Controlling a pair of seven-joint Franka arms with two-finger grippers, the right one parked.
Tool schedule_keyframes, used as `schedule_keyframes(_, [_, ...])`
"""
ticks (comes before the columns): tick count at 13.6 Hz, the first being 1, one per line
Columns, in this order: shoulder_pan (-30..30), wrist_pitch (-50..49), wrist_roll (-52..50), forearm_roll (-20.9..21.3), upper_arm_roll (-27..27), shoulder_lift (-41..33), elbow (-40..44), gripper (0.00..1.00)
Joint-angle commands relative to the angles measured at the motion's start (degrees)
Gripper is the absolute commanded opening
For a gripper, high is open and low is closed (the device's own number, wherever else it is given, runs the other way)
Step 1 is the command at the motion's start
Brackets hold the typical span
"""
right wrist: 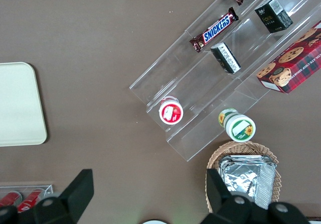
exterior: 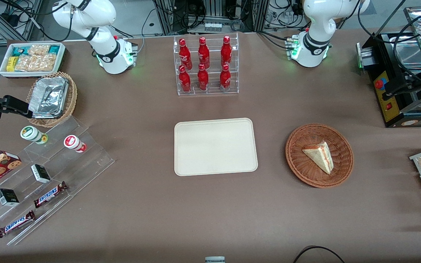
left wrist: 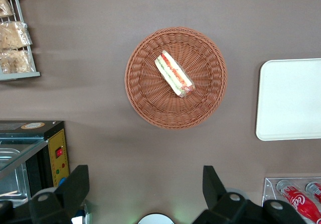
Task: Place sandwich from basket to tray
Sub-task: 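Move the left gripper over the wicker basket toward the wrapped sandwich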
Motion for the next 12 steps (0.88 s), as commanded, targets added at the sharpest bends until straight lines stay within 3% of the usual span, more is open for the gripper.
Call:
schedule_keyframes(1, [0.7, -0.6, 0.9, 1.0, -1.0, -0.4, 0.6, 1.00])
schedule_keyframes(8, [-2.3, 0.1, -3.7, 3.1, -0.9, 2.7, -1.0, 1.00])
schedule_keyframes(12, [-3.6, 11.2, -9.4, 2.8, -0.9, 2.1, -12.2, 1.00])
